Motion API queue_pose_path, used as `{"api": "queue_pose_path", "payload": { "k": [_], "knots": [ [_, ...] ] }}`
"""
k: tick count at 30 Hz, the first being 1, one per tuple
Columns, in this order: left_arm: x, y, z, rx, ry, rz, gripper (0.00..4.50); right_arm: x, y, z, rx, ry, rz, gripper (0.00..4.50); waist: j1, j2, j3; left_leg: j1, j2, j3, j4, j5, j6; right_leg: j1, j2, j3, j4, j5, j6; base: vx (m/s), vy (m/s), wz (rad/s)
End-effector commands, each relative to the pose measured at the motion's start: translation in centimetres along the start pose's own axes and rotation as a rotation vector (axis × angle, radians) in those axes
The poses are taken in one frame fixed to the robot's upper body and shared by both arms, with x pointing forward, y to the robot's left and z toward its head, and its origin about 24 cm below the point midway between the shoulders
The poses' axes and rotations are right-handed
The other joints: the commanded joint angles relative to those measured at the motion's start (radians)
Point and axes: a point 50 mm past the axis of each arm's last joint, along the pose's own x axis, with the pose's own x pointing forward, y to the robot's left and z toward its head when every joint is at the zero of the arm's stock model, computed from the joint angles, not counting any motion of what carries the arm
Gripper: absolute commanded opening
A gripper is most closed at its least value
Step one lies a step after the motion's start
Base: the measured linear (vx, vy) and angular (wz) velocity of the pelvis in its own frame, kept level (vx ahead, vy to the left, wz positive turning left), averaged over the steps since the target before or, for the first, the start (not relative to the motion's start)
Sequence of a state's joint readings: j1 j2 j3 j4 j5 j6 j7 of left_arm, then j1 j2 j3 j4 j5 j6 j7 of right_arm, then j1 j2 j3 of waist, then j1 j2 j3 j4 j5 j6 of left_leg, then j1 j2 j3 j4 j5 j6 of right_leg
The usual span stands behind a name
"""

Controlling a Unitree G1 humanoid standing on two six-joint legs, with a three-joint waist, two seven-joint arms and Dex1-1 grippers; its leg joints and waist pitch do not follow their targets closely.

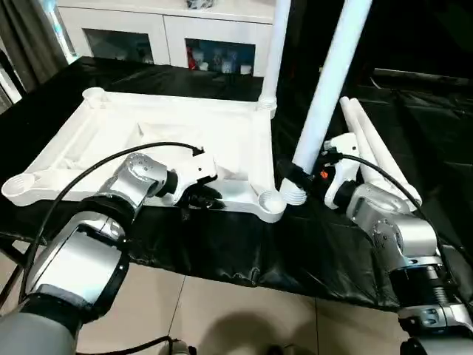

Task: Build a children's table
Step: Pick table leg, then insert table leg to table base

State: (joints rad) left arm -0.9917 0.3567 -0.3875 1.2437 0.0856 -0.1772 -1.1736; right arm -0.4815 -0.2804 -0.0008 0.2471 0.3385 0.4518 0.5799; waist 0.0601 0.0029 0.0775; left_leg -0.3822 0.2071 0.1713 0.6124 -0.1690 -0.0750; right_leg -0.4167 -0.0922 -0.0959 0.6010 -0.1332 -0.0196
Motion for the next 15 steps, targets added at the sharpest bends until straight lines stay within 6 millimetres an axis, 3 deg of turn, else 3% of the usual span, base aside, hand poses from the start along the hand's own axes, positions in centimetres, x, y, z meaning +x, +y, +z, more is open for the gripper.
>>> {"api": "queue_pose_path", "payload": {
  "k": [1, 9, 15],
  "knots": [
    [-0.3, 0.3, 0.3, 0.011, 0.011, -0.001, 0.44, 0.0, 0.1, 0.8, -0.028, -0.012, 0.02, 1.89, 0.003, 0.002, -0.097, 0.018, 0.013, -0.001, -0.069, -0.22, 0.018, 0.069, -0.052, 0.044, -0.07, -0.285, -0.209, 0.0, 0.0, 0.0],
    [0.2, -0.3, -0.7, -0.037, 0.074, -0.043, 0.05, 0.2, 0.6, 1.5, -0.059, 0.002, 0.117, 1.89, -0.003, 0.002, -0.097, 0.015, 0.011, 0.0, -0.068, -0.209, 0.032, 0.072, -0.05, 0.043, -0.067, -0.255, -0.227, 0.0, 0.0, 0.0],
    [1.7, -1.4, 0.0, -0.077, -0.026, -0.108, 0.0, 0.6, 0.6, 1.2, -0.087, 0.04, 0.125, 1.89, -0.002, 0.0, -0.093, 0.021, 0.011, 0.001, -0.068, -0.245, 0.025, 0.07, -0.053, 0.042, -0.078, -0.336, -0.218, 0.0, 0.0, 0.0]
  ]
}}
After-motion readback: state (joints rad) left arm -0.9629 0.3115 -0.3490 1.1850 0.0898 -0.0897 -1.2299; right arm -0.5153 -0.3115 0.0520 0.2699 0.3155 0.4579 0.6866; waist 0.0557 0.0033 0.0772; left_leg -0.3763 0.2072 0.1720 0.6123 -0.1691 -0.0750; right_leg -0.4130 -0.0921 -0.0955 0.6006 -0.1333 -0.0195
